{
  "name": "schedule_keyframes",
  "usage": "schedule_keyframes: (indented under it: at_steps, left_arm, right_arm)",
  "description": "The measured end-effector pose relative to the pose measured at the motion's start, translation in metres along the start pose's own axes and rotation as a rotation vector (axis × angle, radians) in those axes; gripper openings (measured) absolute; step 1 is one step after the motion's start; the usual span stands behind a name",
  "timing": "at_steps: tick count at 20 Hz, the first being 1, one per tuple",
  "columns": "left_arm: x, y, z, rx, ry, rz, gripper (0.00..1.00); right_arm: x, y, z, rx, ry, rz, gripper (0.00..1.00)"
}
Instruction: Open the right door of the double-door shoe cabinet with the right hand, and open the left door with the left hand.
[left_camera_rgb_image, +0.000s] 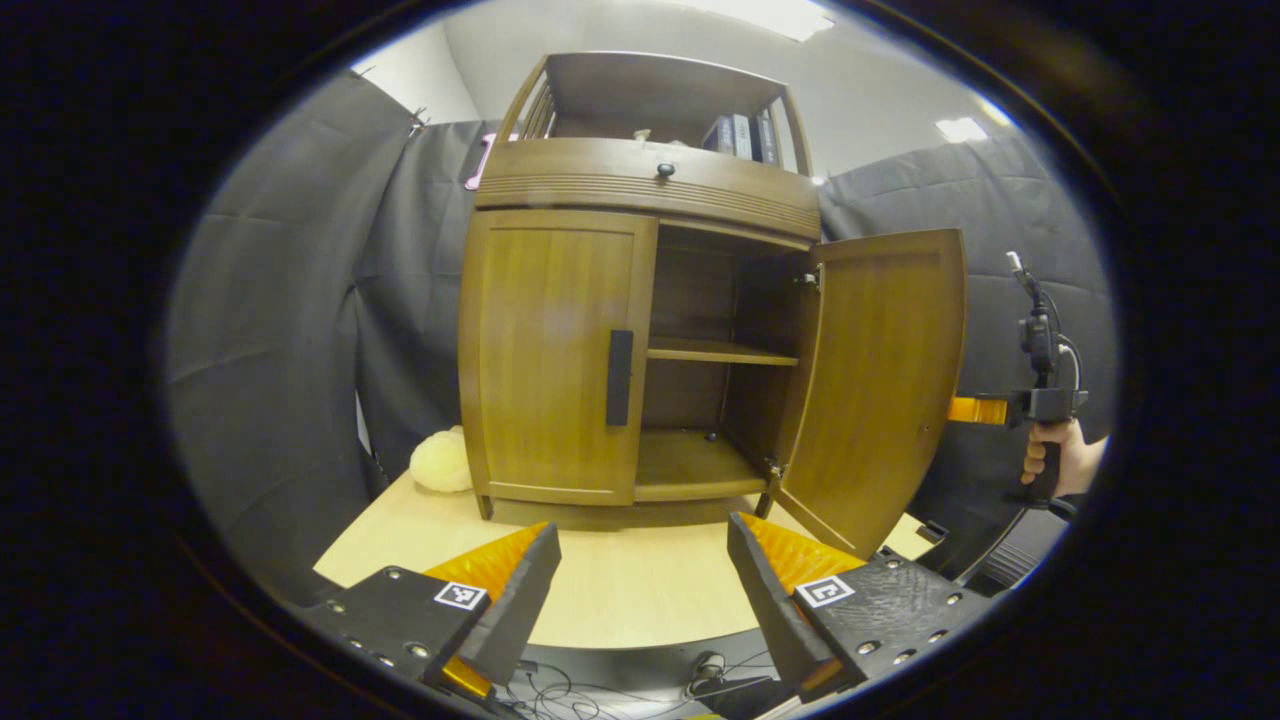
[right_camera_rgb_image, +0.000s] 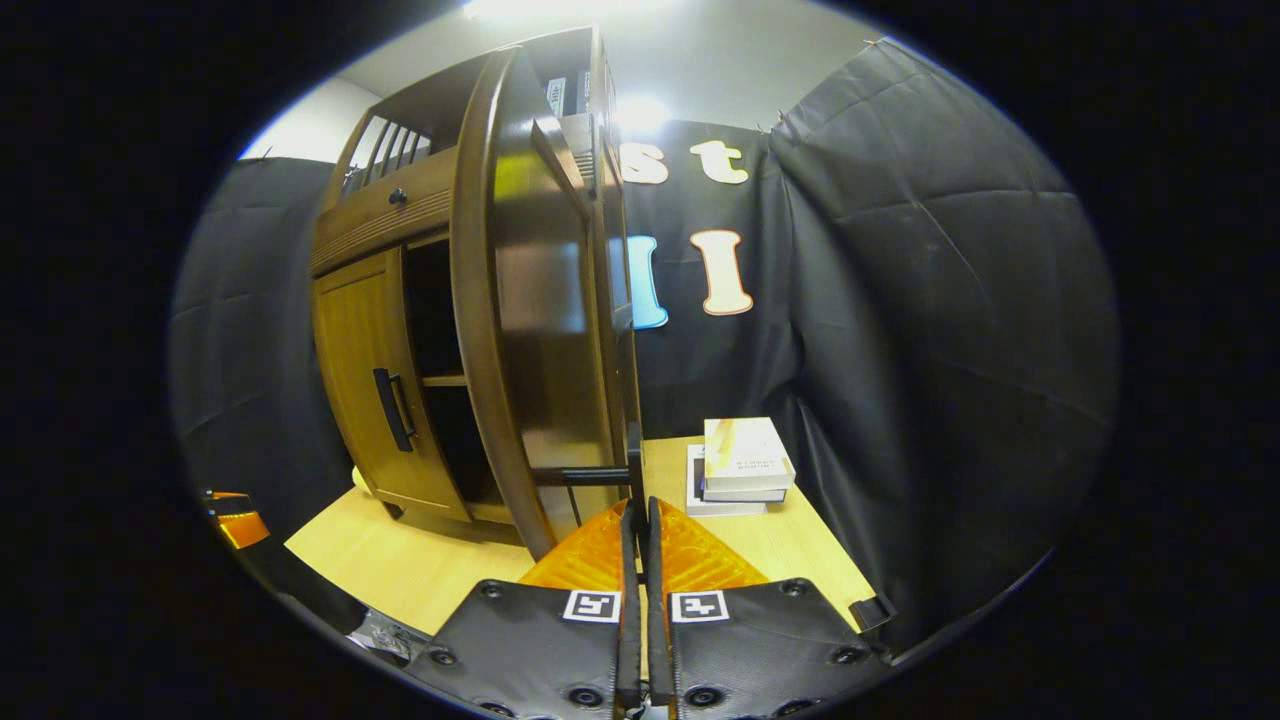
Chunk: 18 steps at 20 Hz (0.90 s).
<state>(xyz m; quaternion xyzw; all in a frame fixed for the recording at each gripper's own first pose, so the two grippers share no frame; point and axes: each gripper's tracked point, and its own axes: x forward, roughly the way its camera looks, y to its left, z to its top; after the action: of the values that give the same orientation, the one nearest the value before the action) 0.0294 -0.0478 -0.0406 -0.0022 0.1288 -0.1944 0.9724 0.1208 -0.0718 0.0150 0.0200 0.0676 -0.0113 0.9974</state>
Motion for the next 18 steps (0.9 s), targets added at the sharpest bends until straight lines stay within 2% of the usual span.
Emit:
schedule_keyframes:
  at_steps: [1, 2, 3, 4, 6, 7, 8, 10, 14, 18]
  left_arm:
    - [0.003, -0.001, 0.002, 0.001, -0.003, -0.003, 0.97]
    - [0.003, -0.001, 0.003, -0.002, -0.007, -0.006, 0.97]
    - [0.005, -0.003, 0.004, -0.006, -0.009, -0.012, 0.97]
    - [0.005, -0.004, 0.005, -0.009, -0.013, -0.017, 0.97]
    - [0.007, -0.006, 0.006, -0.009, -0.018, -0.028, 0.97]
    - [0.008, -0.006, 0.008, -0.002, -0.021, -0.031, 0.97]
    - [0.007, -0.004, 0.009, 0.005, -0.027, -0.031, 0.97]
    - [0.008, -0.001, 0.009, 0.010, -0.033, -0.031, 0.97]
    - [0.010, 0.004, 0.004, -0.019, -0.023, -0.031, 0.97]
    - [0.015, 0.017, 0.008, -0.026, -0.029, -0.019, 0.97]
  right_arm:
    - [-0.001, 0.001, -0.001, -0.001, 0.000, -0.001, 0.00]
    - [-0.002, 0.001, -0.002, 0.005, 0.000, -0.003, 0.05]
    - [-0.003, 0.000, -0.001, 0.010, 0.001, -0.005, 0.05]
    - [-0.005, -0.001, -0.001, 0.015, 0.002, -0.006, 0.00]
    - [-0.011, -0.004, -0.004, 0.034, 0.026, -0.012, 0.05]
    - [-0.018, -0.004, -0.003, 0.036, 0.028, -0.018, 0.02]
    - [-0.024, -0.006, 0.000, 0.027, 0.024, -0.028, 0.06]
    - [-0.036, -0.006, 0.008, 0.008, 0.010, -0.047, 0.01]
    - [-0.064, 0.022, 0.019, 0.023, -0.011, -0.034, 0.00]
    - [-0.067, 0.065, 0.024, 0.031, -0.044, -0.022, 0.00]
